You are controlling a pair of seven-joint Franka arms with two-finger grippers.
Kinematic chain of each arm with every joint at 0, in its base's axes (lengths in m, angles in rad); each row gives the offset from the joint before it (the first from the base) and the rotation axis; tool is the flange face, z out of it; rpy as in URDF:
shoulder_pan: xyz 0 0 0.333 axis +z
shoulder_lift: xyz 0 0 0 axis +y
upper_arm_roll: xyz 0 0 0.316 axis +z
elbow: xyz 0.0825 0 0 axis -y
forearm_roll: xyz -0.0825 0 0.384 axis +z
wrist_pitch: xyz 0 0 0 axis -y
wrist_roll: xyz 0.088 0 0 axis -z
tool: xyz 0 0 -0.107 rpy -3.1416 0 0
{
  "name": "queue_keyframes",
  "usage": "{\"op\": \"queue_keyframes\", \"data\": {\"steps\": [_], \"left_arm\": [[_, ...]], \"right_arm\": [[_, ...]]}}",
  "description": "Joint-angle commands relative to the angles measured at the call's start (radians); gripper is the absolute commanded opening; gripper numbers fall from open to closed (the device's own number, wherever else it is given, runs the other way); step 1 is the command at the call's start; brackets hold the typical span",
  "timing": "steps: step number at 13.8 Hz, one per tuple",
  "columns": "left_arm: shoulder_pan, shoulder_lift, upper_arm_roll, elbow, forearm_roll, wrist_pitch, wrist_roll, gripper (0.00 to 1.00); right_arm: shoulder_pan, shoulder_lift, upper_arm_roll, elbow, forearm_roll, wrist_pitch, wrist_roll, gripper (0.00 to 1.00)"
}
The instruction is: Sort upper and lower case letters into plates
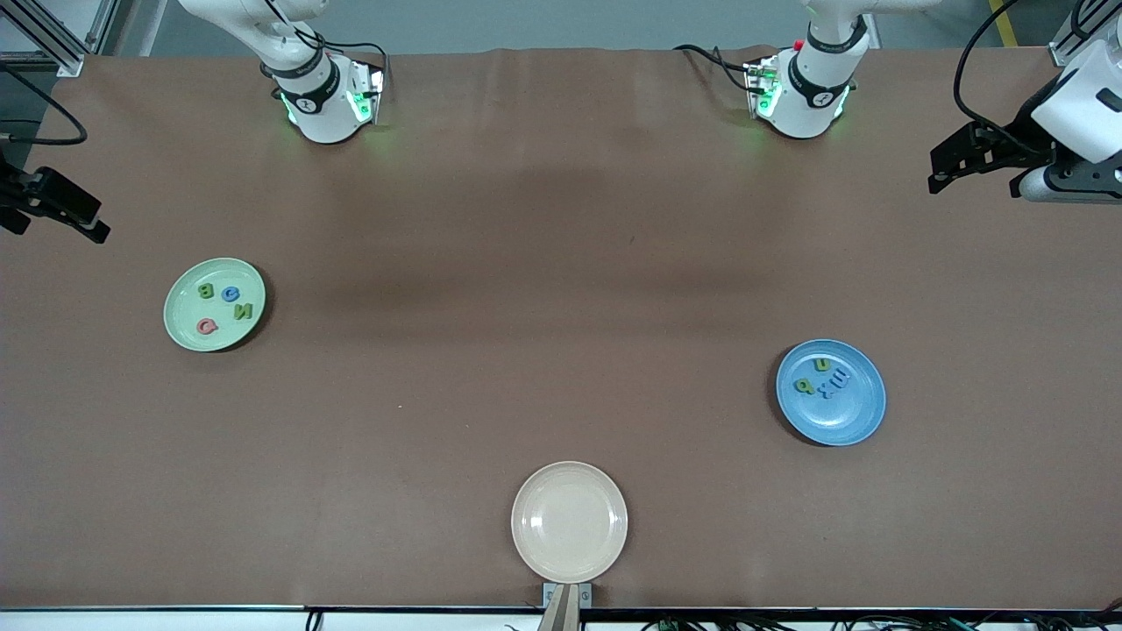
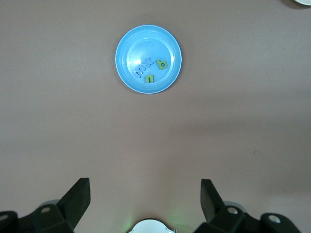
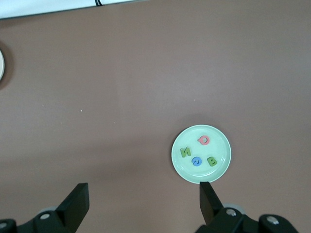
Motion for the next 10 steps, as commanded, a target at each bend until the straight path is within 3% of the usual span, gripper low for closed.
{"op": "queue_keyframes", "data": {"steps": [1,10], "left_arm": [[0.006,-0.003,-0.003,0.012,-0.006,-0.017,0.000,1.00],[0.004,-0.002,-0.003,0.023,-0.004,-0.017,0.003,1.00]], "right_arm": [[-0.012,0.039,0.006,0.074,0.009,-0.022,-0.010,1.00],[-0.009,0.051,0.006,0.076,0.013,-0.014,-0.005,1.00]]}}
